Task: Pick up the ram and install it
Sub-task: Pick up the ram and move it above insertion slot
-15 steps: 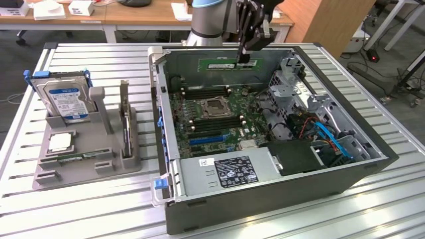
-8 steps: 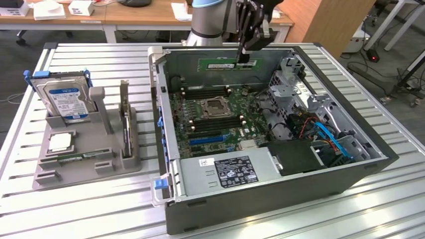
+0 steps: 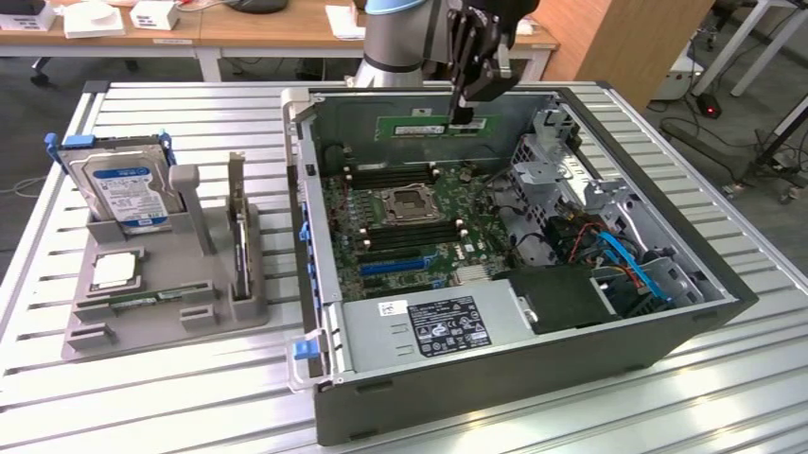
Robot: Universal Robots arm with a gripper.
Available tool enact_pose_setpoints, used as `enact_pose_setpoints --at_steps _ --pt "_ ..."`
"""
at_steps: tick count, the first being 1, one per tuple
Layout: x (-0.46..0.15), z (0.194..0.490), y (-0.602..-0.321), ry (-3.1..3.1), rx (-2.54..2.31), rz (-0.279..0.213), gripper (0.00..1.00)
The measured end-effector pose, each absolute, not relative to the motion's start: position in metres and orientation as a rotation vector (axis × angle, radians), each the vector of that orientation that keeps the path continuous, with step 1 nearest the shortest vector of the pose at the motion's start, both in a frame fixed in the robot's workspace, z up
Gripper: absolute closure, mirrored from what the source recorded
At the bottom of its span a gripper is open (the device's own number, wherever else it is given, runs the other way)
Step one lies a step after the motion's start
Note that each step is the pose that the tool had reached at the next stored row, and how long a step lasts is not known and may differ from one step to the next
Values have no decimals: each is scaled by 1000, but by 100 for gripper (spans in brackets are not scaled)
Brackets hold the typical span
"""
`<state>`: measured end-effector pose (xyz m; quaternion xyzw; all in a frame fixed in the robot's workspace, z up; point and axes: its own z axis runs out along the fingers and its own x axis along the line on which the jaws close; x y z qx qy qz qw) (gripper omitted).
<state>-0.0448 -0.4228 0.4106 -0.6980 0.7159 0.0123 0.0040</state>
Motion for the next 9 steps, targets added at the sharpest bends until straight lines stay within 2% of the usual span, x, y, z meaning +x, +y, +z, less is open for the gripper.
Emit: enact_pose_setpoints --at_steps 9 --pt "-45 407 -423 2222 -2210 39 89"
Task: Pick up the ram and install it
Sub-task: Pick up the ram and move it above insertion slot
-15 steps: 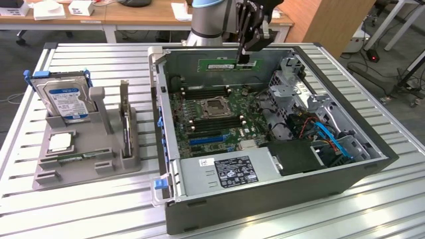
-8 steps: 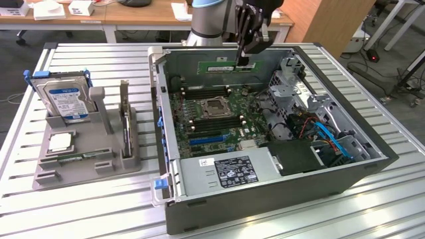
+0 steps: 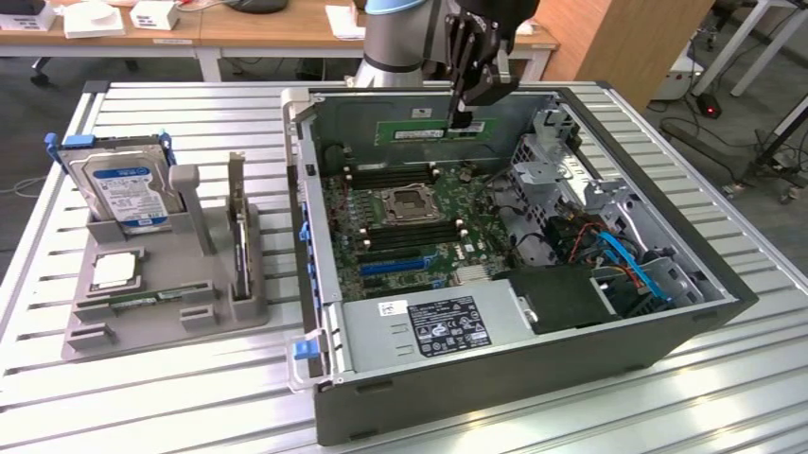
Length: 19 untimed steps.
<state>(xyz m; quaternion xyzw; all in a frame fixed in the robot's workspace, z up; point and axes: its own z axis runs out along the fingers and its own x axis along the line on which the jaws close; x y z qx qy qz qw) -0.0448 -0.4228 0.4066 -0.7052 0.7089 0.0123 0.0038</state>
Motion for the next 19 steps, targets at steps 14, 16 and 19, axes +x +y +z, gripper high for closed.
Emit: enact_pose_setpoints --at_steps 14,16,19 --pt "-45 389 -423 2221 -2210 39 89" --pt "-45 385 -423 2221 -2210 39 89" --pt "-45 384 -423 2221 -2210 39 89"
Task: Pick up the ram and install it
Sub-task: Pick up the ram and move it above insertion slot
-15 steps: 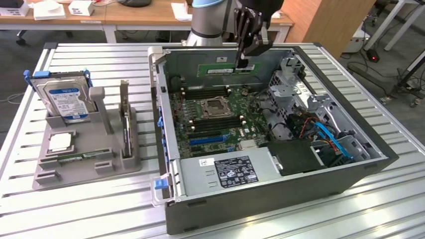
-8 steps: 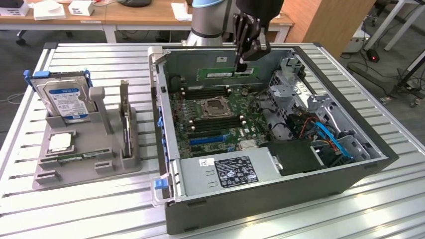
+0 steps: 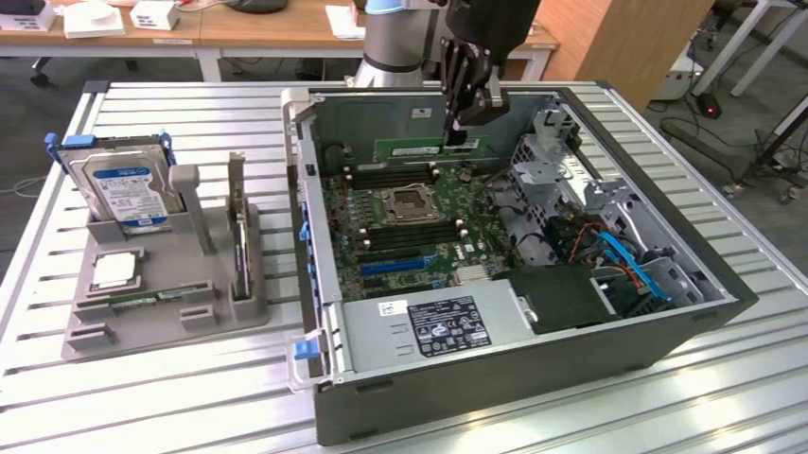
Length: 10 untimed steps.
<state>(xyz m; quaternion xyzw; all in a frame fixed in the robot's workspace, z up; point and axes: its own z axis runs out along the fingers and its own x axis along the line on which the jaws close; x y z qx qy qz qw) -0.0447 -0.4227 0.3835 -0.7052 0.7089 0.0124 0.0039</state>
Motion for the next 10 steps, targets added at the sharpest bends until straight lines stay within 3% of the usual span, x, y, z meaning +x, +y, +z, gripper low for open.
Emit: enact_pose_setpoints --at_steps 10 --pt "-45 382 -410 2221 -2210 39 89"
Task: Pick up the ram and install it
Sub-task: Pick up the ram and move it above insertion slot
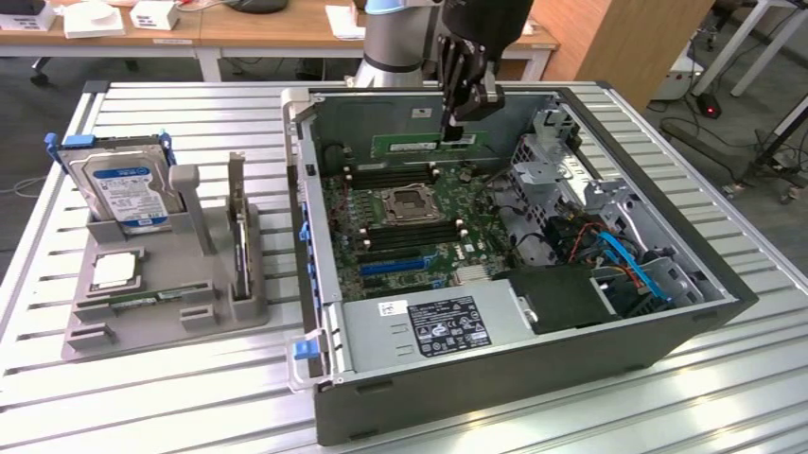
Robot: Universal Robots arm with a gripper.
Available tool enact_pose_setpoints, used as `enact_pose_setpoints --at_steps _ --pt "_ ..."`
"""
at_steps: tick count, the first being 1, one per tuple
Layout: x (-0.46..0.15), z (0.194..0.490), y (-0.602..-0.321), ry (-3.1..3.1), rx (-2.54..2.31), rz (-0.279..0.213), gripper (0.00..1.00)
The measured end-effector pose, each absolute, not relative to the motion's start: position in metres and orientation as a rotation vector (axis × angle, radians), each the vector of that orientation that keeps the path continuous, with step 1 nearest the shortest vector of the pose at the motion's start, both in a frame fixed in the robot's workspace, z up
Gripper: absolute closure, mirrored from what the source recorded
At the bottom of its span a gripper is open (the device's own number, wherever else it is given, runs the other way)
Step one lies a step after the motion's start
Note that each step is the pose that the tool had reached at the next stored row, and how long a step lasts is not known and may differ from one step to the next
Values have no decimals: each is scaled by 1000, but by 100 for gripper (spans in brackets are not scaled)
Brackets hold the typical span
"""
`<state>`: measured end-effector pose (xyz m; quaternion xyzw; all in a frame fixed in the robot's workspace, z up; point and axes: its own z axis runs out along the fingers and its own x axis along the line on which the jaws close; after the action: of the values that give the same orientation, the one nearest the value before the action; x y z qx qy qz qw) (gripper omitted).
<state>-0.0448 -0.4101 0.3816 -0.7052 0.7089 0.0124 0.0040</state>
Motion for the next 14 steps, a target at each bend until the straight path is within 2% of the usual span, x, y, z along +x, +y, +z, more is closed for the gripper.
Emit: enact_pose_setpoints --at_steps 14 --pt "-45 379 -405 2212 -2201 47 89"
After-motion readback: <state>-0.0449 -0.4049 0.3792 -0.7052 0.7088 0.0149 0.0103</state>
